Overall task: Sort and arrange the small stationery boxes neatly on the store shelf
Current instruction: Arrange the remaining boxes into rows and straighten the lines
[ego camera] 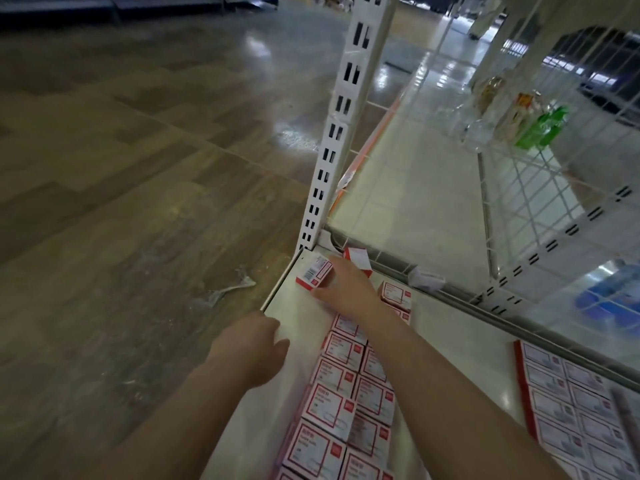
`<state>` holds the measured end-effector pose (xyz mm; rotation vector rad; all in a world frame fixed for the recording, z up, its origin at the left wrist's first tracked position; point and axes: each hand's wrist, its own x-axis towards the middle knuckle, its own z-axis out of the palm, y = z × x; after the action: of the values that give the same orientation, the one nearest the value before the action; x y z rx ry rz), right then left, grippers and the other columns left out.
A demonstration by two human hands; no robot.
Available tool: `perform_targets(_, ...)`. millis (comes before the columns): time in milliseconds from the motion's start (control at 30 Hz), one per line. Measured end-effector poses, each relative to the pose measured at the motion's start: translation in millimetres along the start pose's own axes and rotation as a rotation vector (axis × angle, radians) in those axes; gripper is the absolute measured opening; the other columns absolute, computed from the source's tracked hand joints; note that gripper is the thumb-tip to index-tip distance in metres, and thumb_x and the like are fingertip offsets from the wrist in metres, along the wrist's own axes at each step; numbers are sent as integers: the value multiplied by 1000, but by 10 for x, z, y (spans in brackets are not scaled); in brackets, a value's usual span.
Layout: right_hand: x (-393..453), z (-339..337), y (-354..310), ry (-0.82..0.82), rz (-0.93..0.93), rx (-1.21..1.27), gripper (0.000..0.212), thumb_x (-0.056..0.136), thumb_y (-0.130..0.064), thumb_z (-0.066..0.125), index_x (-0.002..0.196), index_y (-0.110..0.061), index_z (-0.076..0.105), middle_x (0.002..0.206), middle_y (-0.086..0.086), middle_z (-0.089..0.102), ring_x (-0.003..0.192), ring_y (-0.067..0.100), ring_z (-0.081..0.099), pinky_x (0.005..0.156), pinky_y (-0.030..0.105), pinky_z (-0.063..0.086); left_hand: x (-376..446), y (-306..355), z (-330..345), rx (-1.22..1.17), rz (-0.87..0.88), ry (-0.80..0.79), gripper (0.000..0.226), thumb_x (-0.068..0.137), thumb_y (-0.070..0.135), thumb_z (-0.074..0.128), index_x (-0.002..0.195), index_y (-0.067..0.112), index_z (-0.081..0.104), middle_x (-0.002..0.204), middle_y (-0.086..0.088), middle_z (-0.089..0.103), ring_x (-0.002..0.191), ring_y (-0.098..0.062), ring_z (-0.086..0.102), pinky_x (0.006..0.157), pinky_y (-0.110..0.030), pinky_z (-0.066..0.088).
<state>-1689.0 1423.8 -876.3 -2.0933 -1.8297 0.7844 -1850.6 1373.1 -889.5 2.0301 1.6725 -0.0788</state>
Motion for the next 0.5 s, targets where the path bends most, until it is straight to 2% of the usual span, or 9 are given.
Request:
perform_targets(100,79,72,17,5,24,-18,56,82,-29,67,130,-20,41,128,-1,50,118,16,49,84,25,36,-32,15,-8,-3,6,-24,44,94,44,41,131,22,49,135,0,45,122,-19,47,98,-32,43)
perform_targets(167,127,107,23,21,49,-32,61,81,-29,67,134,-18,38,132,1,47,120,17,47,89,28,39,-48,23,-8,-8,16,-38,45,95,43,40,135,22,45,140,-1,40,126,-18,44,101,-31,41)
perform_targets(267,137,157,25,27,72,-61,67,81,-30,67,138,-16,34,137,3,42,125,20,42,99,34,39,-72,35,15,-59,26,-60,49,97,41,38,142,22,35,150,-2,29,134,-19,34,106,-30,33)
perform_targets(333,110,142,37,34,62,-72,64,80,-29,68,135,-17,37,134,4,44,122,20,44,97,35,41,-105,39,9,-102,21,-74,52,98,39,38,146,22,28,153,-3,22,139,-18,27,109,-28,26)
perform_targets(500,-70,-85,72,55,3,-63,72,82,-27,67,142,-14,29,144,4,36,130,21,37,105,33,32,-175,-19,3,-161,2,-20,49,97,33,42,143,20,33,149,0,33,134,-16,35,105,-25,30)
